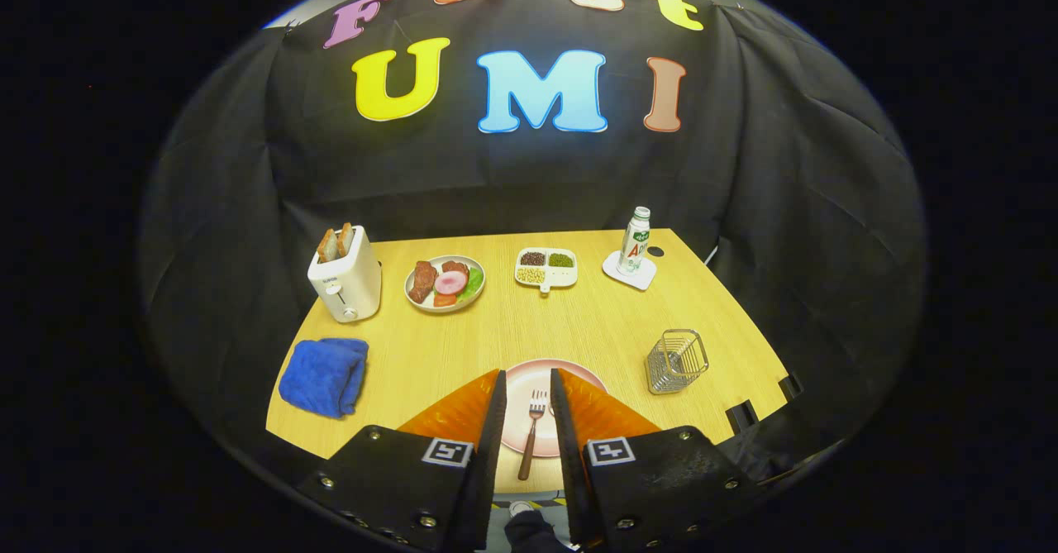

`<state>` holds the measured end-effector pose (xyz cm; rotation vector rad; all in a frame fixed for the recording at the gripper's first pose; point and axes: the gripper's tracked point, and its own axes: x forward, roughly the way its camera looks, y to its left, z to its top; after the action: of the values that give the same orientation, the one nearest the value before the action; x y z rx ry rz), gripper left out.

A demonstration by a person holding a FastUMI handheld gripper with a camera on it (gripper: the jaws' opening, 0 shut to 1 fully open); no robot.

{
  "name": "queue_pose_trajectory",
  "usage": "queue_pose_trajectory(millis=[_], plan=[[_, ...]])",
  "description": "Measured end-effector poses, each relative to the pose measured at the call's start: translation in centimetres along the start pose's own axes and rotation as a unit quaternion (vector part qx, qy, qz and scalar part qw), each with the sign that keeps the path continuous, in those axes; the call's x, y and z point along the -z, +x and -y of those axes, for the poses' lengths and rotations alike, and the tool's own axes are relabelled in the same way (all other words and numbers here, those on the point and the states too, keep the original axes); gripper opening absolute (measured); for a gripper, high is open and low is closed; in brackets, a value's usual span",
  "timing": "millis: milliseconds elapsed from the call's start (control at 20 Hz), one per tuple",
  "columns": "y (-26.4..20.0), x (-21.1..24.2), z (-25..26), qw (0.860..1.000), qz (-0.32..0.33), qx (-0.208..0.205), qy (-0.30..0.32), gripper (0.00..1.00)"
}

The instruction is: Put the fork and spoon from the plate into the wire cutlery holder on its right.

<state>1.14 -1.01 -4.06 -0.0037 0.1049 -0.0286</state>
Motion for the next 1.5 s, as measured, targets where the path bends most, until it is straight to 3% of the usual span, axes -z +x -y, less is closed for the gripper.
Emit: queue_pose_trajectory(millis=[600, 950, 1500], plan=[[4.8, 8.5, 4.5, 0.987, -0.155, 0.051, 0.0, 0.36], [8.8, 14.4, 5.3, 0.968, -0.246, 0.051, 0.024, 0.36], [10.9, 22.0, 6.4, 0.93, -0.362, 0.062, -0.019, 0.36]])
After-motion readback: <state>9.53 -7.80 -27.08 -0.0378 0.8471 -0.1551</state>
